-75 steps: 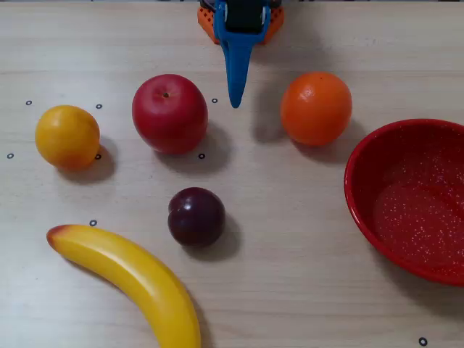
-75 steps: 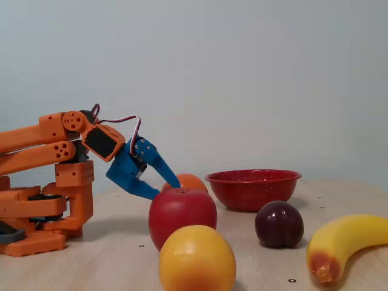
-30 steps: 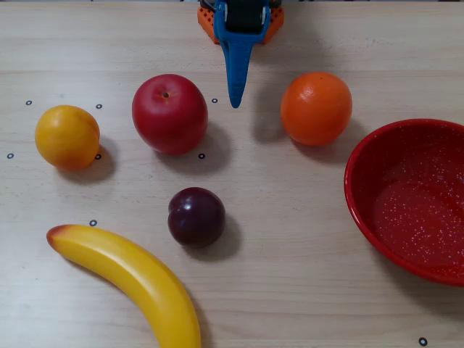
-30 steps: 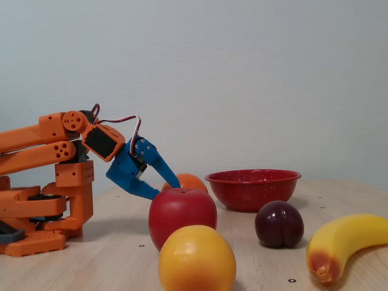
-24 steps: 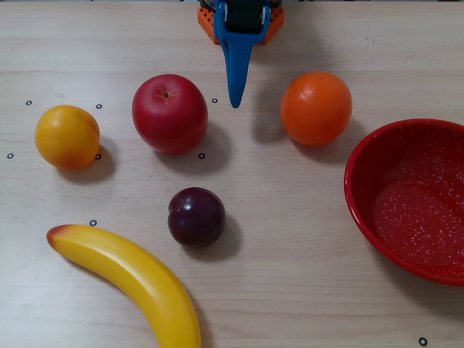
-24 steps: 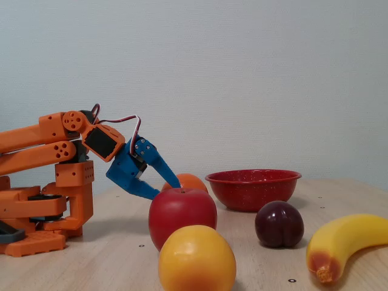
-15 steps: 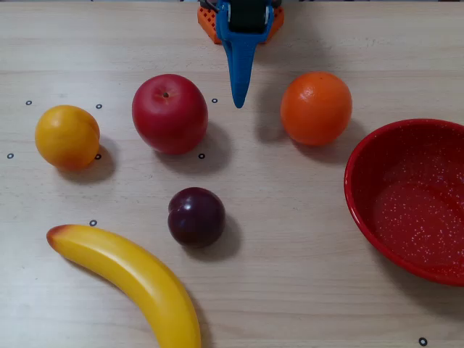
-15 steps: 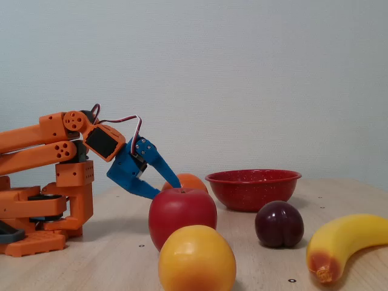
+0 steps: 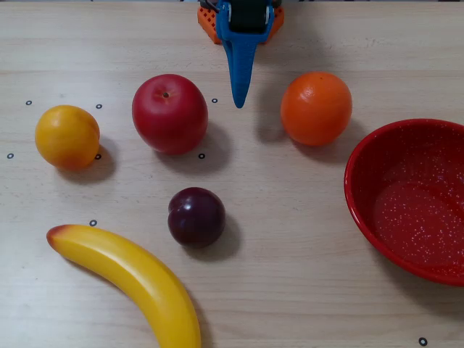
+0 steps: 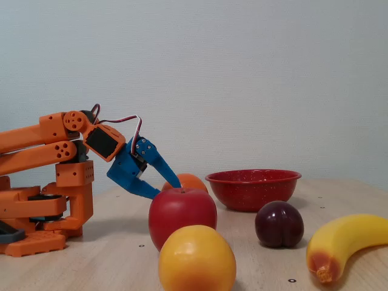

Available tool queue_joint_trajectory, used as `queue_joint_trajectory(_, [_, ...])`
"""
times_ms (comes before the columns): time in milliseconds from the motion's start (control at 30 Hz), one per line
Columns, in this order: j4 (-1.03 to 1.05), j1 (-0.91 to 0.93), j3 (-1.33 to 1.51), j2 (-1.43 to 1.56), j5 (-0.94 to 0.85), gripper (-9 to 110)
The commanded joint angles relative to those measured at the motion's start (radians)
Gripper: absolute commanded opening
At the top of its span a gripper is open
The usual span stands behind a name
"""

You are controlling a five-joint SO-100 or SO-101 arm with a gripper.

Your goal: Put plum in the red bowl.

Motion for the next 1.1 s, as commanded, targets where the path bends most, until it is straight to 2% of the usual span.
queue_joint_trajectory(0, [-0.041, -0.014, 0.041, 0.021, -0.020, 0])
queue_joint_trajectory(267, [-0.035, 0.009, 0.014, 0.008, -0.043, 0])
queue_joint_trajectory(533, [0.077, 0.029, -0.123, -0.057, -0.084, 0])
queue_joint_trajectory(667, [0.078, 0.048, -0.206, -0.114, -0.146, 0])
queue_joint_trajectory(1067, [0.147, 0.052, -0.512, -0.354, -0.158, 0])
